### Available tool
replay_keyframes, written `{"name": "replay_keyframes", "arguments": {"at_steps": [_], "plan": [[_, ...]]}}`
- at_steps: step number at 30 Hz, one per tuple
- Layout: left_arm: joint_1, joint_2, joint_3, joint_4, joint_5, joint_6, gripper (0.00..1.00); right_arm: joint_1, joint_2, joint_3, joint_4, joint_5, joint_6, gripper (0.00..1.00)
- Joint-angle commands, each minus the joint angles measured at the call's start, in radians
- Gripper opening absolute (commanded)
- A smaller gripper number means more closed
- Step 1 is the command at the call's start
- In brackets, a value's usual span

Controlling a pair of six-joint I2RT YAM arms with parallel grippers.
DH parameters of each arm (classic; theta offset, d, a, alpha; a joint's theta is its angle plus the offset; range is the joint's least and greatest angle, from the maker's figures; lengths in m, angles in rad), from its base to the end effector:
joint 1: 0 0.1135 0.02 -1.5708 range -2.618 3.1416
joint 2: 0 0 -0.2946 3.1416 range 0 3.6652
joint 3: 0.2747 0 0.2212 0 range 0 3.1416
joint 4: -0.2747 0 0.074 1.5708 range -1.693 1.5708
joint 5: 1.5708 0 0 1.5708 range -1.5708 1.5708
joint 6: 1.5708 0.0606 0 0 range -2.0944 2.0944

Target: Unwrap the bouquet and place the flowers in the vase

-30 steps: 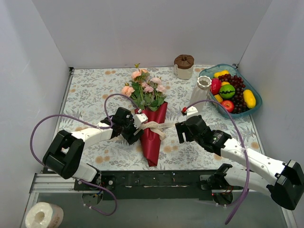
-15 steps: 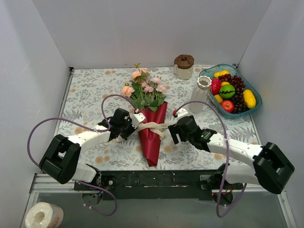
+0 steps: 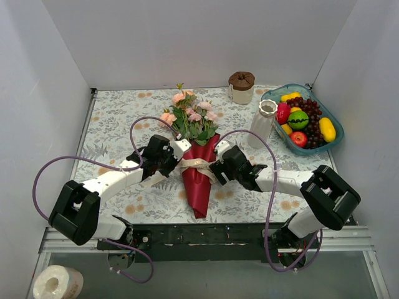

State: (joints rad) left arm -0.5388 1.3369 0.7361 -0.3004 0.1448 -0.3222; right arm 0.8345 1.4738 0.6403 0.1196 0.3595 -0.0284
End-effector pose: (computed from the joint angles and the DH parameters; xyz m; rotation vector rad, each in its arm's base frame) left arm 0.2053 -0.1329 0.2242 0.3382 2.5177 -0.5361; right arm 0.2024 0.1915 0.2038 -0.7620 2.0965 0.0267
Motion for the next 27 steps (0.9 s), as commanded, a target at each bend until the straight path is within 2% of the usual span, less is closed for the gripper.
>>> {"name": "replay_keyframes", "arguments": {"at_steps": [1, 8, 14, 17, 18, 20, 21, 22, 27], "plan": [[-0.004, -0.038, 0.035, -0.02, 0.001, -0.023, 0.0, -0.028, 0.034, 0.027, 0.159, -0.118, -0.076, 0.96], [-0.004, -0.018, 0.08, -0.082, 0.01, -0.011, 0.0, -0.043, 0.167, 0.088, 0.207, -0.223, -0.114, 0.96], [-0.004, -0.021, 0.065, -0.085, 0.006, -0.002, 0.0, -0.06, 0.207, 0.116, 0.227, -0.274, -0.102, 0.88], [-0.004, -0.016, 0.063, -0.085, 0.004, 0.002, 0.0, -0.067, 0.198, 0.093, 0.233, -0.309, -0.09, 0.75], [-0.004, -0.016, 0.065, -0.085, 0.004, 0.002, 0.0, -0.069, 0.195, 0.087, 0.238, -0.318, -0.085, 0.57], [-0.004, -0.018, 0.068, -0.083, -0.002, 0.002, 0.0, -0.071, 0.183, 0.076, 0.236, -0.329, -0.064, 0.35], [-0.004, -0.018, 0.068, -0.083, -0.004, 0.002, 0.0, -0.071, 0.175, 0.062, 0.239, -0.327, -0.056, 0.08], [-0.004, -0.019, 0.071, -0.085, -0.004, 0.003, 0.0, -0.071, 0.168, 0.053, 0.242, -0.324, -0.045, 0.01], [-0.001, -0.039, 0.107, -0.085, -0.036, 0.005, 0.0, -0.071, 0.065, 0.003, 0.221, -0.289, 0.008, 0.01]]}}
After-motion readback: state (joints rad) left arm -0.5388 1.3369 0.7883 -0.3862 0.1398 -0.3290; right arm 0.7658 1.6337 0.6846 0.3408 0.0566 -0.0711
